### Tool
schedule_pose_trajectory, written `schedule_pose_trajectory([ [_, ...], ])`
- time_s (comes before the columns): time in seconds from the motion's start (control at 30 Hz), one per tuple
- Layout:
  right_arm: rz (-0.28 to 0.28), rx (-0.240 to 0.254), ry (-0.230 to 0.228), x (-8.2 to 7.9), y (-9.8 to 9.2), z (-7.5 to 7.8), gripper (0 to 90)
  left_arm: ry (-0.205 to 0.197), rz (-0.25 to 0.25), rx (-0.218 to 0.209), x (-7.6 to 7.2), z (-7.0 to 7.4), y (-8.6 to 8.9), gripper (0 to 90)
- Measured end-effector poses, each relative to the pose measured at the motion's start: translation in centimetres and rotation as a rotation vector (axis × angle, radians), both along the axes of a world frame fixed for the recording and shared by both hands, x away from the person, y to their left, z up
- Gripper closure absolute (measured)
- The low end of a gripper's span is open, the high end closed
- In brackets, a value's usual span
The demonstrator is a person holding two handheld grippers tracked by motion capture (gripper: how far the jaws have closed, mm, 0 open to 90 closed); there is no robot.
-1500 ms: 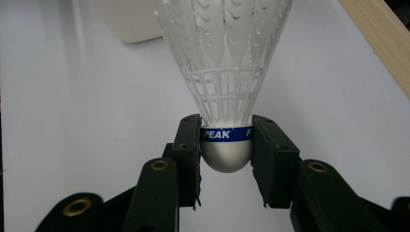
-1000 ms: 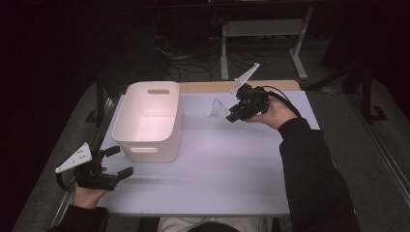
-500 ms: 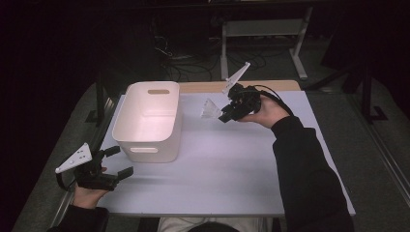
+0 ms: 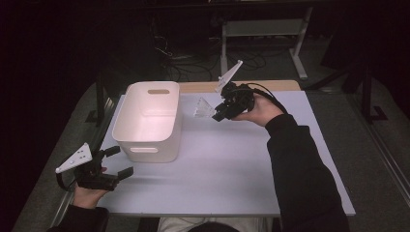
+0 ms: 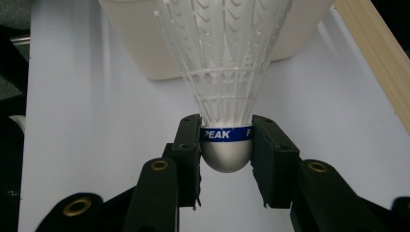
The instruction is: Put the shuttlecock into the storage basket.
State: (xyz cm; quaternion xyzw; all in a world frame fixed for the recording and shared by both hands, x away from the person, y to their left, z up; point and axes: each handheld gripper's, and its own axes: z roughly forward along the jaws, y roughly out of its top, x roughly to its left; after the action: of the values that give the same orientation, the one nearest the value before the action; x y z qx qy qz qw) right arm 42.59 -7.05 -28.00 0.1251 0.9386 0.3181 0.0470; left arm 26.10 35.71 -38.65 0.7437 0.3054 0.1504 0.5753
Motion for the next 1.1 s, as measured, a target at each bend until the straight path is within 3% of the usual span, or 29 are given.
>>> schedule_pose_trajectory([
  [1.1,0.054,0.021,-0.025,0.6,3.8,1.5,64.2,0.001,-0.002,-0.001,0.0,0.0,0.0,0.0],
])
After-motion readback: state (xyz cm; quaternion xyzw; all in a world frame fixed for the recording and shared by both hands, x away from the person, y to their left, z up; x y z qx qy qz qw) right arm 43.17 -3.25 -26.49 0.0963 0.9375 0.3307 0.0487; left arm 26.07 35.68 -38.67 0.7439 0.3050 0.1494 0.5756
